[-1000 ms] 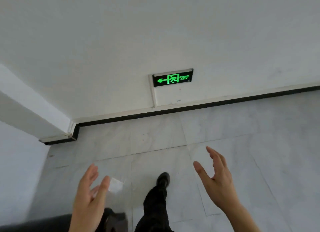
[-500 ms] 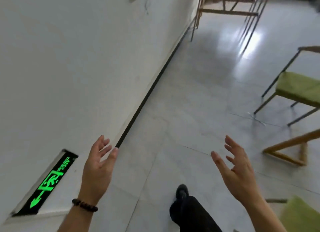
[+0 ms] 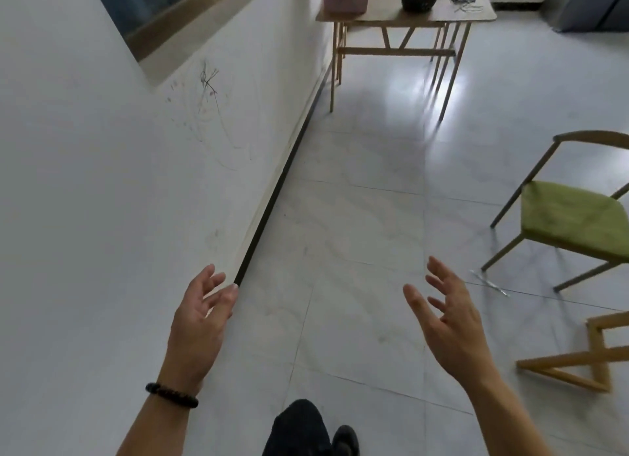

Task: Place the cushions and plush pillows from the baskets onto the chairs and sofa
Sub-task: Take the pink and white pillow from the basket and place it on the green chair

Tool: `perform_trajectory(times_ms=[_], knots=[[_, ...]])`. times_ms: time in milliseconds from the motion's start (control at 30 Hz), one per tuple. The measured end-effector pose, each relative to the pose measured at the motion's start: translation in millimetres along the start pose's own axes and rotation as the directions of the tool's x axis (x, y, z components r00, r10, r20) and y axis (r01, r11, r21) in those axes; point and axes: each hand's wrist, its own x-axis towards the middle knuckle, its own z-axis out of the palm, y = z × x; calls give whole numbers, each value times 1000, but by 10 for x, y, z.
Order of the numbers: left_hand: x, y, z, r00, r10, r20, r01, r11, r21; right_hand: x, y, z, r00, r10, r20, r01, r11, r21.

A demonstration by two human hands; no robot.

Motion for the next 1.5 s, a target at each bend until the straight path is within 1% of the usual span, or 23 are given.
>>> perform_trajectory(times_ms=[133, 267, 400, 467, 567, 667, 733, 833, 933, 1000, 1100, 1233, 1367, 1500], knots=[[889, 82, 455, 999, -30, -20, 28, 998, -56, 1068, 60, 156, 1000, -14, 10, 14, 1000, -18], [1964, 97, 1056, 992, -123, -3, 122, 983, -138, 2223, 334, 352, 998, 70, -5, -70, 998, -10], [3215, 500, 1679, 986, -162, 42, 167, 971, -173, 3552, 241, 329, 991, 128, -41, -129, 992, -12], [3836, 858, 1985, 987, -131, 90, 145, 976, -166, 4192, 55, 241, 991, 106, -78, -107, 994, -3], [4748, 1454, 2470, 988, -36, 151, 61, 985, -161, 5080, -147, 130, 988, 66, -138, -65, 998, 7], [5587, 1894, 2955, 976, 40, 214, -7, 988, -152, 5896, -166, 128, 980, 74, -186, -68, 997, 35], [6129, 2061, 3310, 968, 48, 246, -12, 989, -145, 6447, -73, 198, 974, 90, -208, -80, 995, 57], [6942, 2153, 3902, 967, 16, 255, 18, 991, -132, 7329, 210, 360, 961, 143, -236, -120, 987, 108], [7742, 2332, 4418, 967, -20, 252, 47, 994, -101, 8313, 426, 491, 959, 189, -213, -166, 978, 123], [8264, 2578, 4672, 969, -26, 247, 47, 996, -79, 9025, 411, 520, 962, 201, -184, -181, 976, 119], [9070, 3069, 4949, 972, 7, 234, 10, 997, -72, 10141, 184, 525, 976, 150, -160, -137, 987, 88], [10050, 3586, 5250, 984, 52, 170, -32, 993, -117, 11473, -213, 525, 992, 94, -81, -90, 995, 48], [11006, 3722, 5696, 989, 38, 142, -18, 989, -144, 12682, -222, 689, 997, 49, -53, -48, 999, 12], [12123, 3748, 6307, 987, -18, 161, 44, 987, -157, 13858, -34, 937, 995, 71, -73, -74, 997, -37]])
